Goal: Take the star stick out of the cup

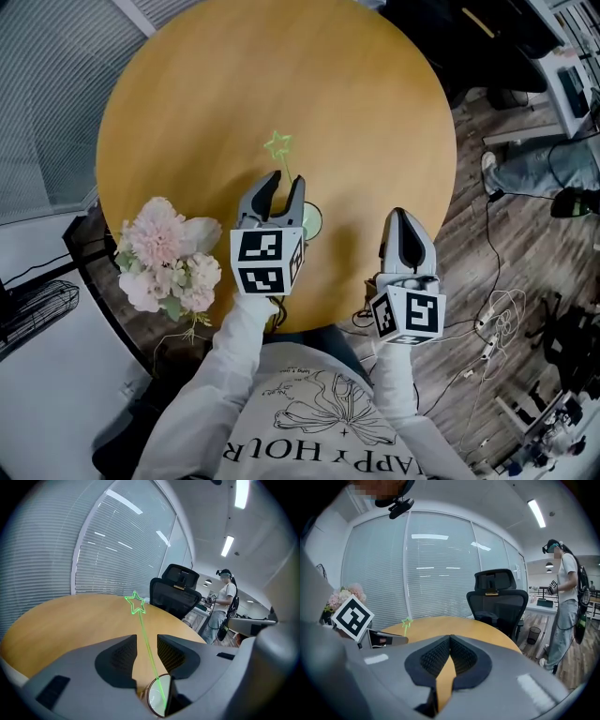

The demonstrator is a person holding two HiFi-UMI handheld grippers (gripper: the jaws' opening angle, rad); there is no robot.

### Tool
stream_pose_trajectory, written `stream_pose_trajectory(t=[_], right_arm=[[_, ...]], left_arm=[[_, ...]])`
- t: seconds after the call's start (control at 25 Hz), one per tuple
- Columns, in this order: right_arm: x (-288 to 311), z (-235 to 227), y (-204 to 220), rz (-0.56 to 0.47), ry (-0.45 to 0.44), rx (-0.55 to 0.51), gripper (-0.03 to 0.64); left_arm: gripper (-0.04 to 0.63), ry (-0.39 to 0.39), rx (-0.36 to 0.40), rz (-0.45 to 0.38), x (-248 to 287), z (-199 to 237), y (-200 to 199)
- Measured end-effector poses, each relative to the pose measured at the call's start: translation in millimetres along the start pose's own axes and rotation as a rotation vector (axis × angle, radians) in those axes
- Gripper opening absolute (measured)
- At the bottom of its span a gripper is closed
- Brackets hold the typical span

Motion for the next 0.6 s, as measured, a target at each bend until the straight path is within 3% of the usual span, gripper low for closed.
stream_pose_trajectory(t=[0.2,0.44,0.6], right_arm=[[1.1,-2.0,3.8,0.012,0.010,-0.002,0.009],[2.9,-3.7,4.8,0.013,0.010,0.014,0.009],[4.2,-5.2,4.8,0.015,0.019,0.022,0.009]], left_arm=[[0.131,0.014,-0.003,0.002,4.0,1.0,1.4],[0.050,0.024,0.002,0.005,7.5,2.4,2.3],[0.038,0.032,0.000,0.001,7.5,3.1,2.0]])
Point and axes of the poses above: the fingertips, and each gripper's own axes: x forward along the fingers, z to its left, y out of its underside, the point moved 6 cm from there along -x, backward along the fingers, and after that the axes turned 5 degrees about z, right-handed, at the moved point
